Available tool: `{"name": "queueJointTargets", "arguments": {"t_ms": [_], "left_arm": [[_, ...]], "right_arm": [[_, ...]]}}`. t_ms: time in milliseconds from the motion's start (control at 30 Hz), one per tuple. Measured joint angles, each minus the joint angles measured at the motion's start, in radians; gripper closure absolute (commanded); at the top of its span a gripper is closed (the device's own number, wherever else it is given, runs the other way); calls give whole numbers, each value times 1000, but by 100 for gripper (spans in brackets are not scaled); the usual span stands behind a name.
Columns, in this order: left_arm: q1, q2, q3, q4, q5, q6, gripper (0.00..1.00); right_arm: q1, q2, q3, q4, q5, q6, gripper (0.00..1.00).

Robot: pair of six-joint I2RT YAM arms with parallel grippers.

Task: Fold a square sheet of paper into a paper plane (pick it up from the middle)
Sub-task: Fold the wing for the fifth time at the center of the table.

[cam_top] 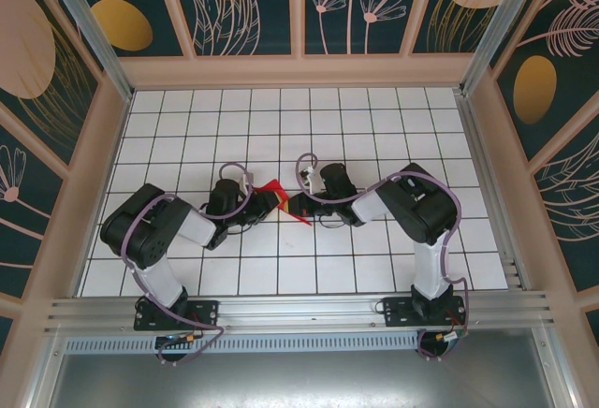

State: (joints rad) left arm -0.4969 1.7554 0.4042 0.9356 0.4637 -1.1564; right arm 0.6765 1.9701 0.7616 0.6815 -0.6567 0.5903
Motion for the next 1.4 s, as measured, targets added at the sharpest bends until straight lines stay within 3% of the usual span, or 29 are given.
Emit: {"name": "queueJointTargets", "arguments": {"t_ms": [900,1400], "left_arm": [[0,53,25,29,0,-7,80],[1,73,43,10,-12,-8,82]], "right_arm": [[-1,8,24,-35,-13,-1,99],[-20,-5,103,-217,-75,-67,73]]}}
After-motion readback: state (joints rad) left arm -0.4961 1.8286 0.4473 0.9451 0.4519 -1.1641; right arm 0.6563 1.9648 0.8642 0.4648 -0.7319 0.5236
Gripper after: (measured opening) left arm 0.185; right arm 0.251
